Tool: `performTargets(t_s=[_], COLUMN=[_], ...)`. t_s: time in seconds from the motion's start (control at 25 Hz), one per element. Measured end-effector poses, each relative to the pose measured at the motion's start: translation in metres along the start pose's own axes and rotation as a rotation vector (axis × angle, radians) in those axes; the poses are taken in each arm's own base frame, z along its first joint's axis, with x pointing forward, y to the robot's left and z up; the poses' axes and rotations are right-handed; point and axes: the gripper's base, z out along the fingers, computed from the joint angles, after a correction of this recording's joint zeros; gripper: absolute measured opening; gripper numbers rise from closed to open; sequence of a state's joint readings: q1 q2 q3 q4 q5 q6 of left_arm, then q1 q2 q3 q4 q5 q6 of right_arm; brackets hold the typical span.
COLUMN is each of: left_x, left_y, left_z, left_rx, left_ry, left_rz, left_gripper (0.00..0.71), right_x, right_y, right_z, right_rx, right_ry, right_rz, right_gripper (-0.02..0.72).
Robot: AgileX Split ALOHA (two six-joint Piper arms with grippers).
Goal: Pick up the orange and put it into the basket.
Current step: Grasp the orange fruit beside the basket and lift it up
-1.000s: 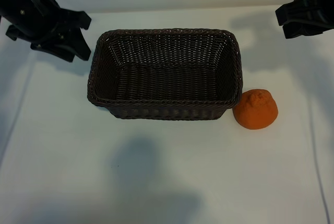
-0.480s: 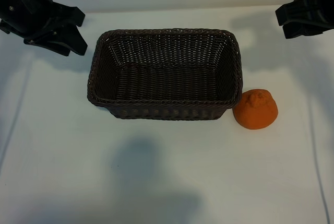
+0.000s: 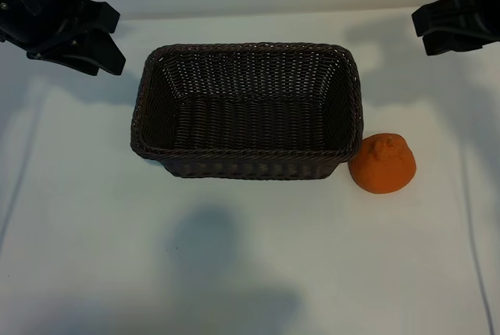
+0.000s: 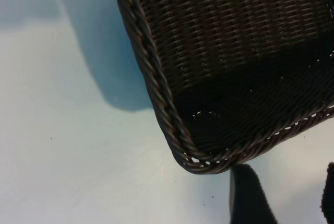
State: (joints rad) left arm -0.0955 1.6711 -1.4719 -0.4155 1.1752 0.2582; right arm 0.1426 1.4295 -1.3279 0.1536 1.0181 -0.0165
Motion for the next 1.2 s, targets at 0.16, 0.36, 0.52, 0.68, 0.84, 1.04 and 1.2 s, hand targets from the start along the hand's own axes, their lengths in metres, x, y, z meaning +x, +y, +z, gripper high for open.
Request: performTargets(t_s=[0.16, 0.36, 0.52, 0.68, 0.84, 1.04, 1.2], left_x=[0.000, 0.000, 0.000, 0.000, 0.000, 0.000, 0.000], left_y=[0.000, 0.000, 0.000, 0.000, 0.000, 0.000, 0.000], left_z=[0.000, 0.000, 0.000, 0.000, 0.000, 0.000, 0.000], left_rx=[0.000, 0.000, 0.000, 0.000, 0.000, 0.000, 0.000], left_ry=[0.000, 0.000, 0.000, 0.000, 0.000, 0.000, 0.000], left_rz=[0.018, 0.023, 0.024, 0.024, 0.025, 0.025, 0.025], left_gripper=[0.398, 0.398, 0.398, 0.398, 0.398, 0.398, 0.398], right_x=[0.000, 0.000, 0.002, 0.003, 0.004, 0.004, 0.005], right_y=[0.000, 0.001, 0.001, -0.003, -0.006, -0.008, -0.011], right_z=[0.000, 0.000, 0.000, 0.005, 0.020, 0.040, 0.055], right_rx=[-0.005, -0.013, -0.010, 0.021, 0.029, 0.029, 0.029], right_ry=[0.000, 0.003, 0.024, 0.053, 0.117, 0.181, 0.232], right_rz=[0.003, -0.021, -0.096, -0.132, -0.137, -0.131, -0.126], right_gripper=[0.433, 0.433, 0.433, 0.433, 0.433, 0.433, 0.433])
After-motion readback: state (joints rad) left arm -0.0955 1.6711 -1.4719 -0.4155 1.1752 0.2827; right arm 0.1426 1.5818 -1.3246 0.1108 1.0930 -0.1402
